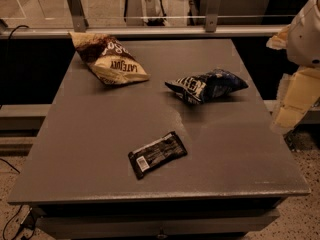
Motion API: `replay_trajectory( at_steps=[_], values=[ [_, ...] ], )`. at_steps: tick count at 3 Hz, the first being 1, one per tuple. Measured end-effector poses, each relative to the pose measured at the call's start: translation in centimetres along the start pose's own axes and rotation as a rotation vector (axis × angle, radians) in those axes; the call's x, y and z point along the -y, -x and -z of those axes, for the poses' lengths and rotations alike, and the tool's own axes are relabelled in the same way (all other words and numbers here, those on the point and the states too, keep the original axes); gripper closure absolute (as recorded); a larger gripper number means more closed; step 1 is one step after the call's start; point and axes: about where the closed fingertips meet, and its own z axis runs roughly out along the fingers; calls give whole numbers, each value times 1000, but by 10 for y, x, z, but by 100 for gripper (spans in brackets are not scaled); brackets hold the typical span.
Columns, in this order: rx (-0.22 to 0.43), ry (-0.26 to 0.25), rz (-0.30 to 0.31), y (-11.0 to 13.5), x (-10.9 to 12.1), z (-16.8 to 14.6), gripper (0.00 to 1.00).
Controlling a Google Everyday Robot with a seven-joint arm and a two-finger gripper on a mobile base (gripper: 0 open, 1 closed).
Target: Move blue chip bag near rxbar chocolate
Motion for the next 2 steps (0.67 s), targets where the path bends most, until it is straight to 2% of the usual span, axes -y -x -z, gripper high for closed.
replay_trajectory(
  at_steps=[1, 2],
  values=[
    [0, 0, 0, 0, 0, 0, 0],
    [-16, -25, 36, 2, 8, 1, 0]
  ],
)
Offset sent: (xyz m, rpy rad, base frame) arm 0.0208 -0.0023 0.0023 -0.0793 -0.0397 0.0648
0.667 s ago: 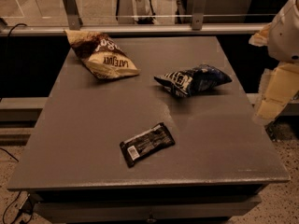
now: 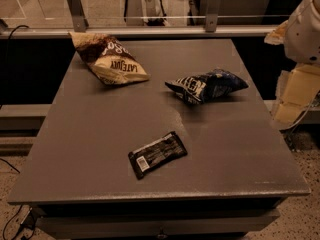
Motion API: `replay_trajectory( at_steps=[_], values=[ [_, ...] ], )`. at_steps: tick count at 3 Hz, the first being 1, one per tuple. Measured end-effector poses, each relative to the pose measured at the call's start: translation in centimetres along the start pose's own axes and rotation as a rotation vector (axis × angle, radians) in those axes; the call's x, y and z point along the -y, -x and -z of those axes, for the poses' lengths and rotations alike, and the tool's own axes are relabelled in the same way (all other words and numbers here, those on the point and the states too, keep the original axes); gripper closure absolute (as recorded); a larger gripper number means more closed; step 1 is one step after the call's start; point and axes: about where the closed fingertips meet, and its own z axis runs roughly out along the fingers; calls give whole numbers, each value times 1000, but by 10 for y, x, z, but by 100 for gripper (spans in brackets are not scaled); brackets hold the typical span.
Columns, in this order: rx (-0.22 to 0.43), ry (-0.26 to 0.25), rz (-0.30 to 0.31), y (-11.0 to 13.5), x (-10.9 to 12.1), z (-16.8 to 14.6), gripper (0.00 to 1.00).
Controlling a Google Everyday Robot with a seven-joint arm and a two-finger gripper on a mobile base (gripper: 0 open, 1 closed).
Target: Move blue chip bag near rxbar chocolate
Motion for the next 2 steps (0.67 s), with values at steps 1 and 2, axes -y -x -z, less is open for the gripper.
replay_trajectory(
  at_steps=[1, 2],
  values=[
    [1, -67, 72, 4, 37, -11, 0],
    [48, -122, 156, 17, 82, -35, 0]
  ],
)
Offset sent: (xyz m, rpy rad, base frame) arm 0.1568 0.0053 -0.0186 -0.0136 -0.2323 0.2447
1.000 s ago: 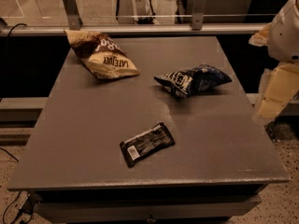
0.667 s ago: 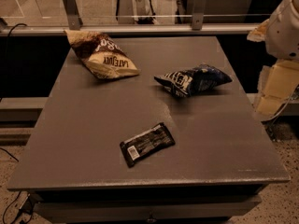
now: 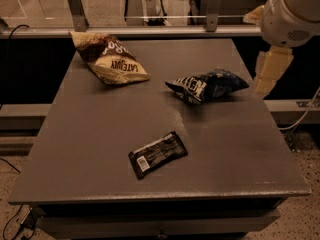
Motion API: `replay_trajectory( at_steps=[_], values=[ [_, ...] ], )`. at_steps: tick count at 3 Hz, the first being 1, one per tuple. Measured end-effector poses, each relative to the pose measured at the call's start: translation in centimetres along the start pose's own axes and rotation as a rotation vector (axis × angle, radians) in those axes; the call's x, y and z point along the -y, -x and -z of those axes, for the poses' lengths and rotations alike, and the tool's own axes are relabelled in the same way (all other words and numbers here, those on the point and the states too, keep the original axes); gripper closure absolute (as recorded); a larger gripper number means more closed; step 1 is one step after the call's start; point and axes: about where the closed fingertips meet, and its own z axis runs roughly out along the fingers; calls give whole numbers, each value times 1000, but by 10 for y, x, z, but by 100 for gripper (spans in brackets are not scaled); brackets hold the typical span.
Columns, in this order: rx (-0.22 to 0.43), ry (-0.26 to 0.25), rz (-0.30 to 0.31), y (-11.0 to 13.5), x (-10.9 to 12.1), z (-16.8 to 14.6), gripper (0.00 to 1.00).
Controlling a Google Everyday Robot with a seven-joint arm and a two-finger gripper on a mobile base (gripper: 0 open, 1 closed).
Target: Move blue chip bag near rxbar chocolate
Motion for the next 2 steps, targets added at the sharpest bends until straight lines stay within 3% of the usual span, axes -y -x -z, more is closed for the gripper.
replay_trajectory(
  at_steps=[1, 2],
  values=[
    [86, -4, 52, 19, 27, -45, 0],
    [155, 53, 55, 32, 25, -88, 18]
  ],
)
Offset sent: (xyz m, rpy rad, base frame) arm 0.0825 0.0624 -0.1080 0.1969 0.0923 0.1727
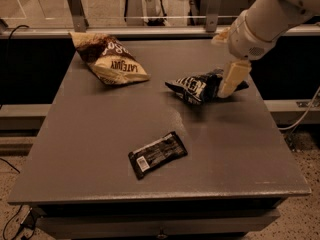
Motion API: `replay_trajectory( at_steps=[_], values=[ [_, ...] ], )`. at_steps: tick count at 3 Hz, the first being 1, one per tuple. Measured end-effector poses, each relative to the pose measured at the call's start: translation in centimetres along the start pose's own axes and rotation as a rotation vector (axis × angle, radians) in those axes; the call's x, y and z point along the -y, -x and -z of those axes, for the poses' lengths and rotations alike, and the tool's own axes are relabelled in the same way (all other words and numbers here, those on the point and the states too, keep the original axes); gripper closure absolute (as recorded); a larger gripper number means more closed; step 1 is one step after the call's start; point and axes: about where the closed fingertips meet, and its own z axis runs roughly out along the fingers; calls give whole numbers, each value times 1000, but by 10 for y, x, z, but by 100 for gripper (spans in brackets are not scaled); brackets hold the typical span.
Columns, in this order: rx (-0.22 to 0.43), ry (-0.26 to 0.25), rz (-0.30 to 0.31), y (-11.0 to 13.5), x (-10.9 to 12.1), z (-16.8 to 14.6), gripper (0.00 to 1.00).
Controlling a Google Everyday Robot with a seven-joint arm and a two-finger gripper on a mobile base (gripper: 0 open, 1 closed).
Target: Move blue chip bag near rxbar chocolate
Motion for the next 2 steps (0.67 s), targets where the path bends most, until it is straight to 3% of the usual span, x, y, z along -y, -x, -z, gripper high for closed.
replay_trajectory(
  at_steps=[1, 2],
  values=[
    [41, 61, -12, 6, -9, -31, 42],
    [63, 89, -14, 12, -14, -42, 65]
  ],
)
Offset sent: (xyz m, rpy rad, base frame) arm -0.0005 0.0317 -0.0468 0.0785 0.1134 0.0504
